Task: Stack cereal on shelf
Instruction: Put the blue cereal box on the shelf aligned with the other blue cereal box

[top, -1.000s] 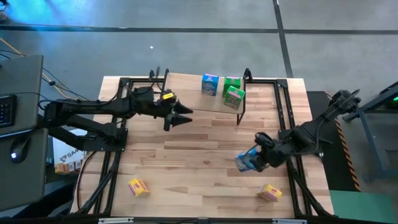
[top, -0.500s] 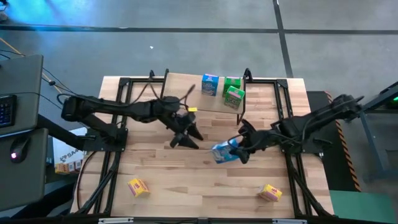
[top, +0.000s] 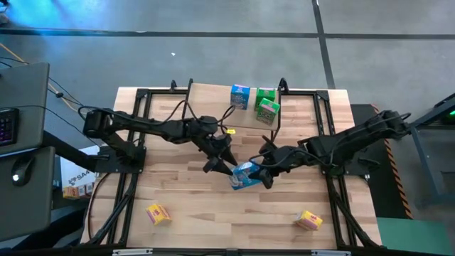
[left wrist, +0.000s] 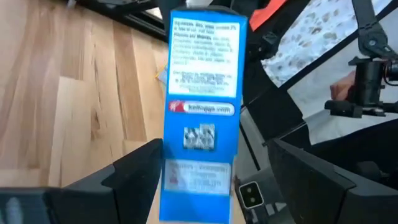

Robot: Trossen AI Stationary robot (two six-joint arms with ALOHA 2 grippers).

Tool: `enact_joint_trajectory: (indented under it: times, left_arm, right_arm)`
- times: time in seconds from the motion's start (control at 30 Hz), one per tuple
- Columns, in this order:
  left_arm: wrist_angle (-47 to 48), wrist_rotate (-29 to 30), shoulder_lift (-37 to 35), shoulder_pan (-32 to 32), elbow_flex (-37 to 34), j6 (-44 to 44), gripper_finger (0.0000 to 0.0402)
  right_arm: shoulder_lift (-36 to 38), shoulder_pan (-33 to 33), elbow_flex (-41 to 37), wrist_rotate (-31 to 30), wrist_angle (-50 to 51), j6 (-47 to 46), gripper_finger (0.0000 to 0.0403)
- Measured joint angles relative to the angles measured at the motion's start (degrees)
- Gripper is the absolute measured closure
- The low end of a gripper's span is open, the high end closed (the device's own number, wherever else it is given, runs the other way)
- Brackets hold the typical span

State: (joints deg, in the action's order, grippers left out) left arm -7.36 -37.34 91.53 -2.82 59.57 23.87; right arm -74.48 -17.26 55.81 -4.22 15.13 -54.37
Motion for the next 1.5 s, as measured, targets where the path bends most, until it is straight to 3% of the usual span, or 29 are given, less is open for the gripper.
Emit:
enact_joint_trajectory:
  times: [0.53,0.9,1.17,1.33,1.5]
  left_arm:
    - [-0.35,-0.70,3.56,1.30,0.00,-1.82,0.0117]
    - [2.58,-0.35,3.19,-2.91,0.00,-6.76,0.0117]
    - [2.65,-5.92,3.16,-2.93,0.00,-6.40,0.0117]
    - [1.10,-1.14,3.27,-0.43,0.00,-6.14,0.0117]
    - [-2.19,-0.50,3.80,1.45,-0.07,-5.34,0.0117]
  right_arm:
    - [-0.26,3.26,-0.02,1.52,-0.02,2.36,0.0286]
    - [-0.24,3.42,-0.02,0.85,-1.76,2.19,0.0286]
    - [-0.24,3.33,-0.02,1.75,-2.55,2.37,0.0286]
    - [-0.24,3.77,-0.02,1.38,-4.09,2.78,0.0286]
    - [-0.24,4.16,-0.02,1.29,-4.14,2.82,0.0286]
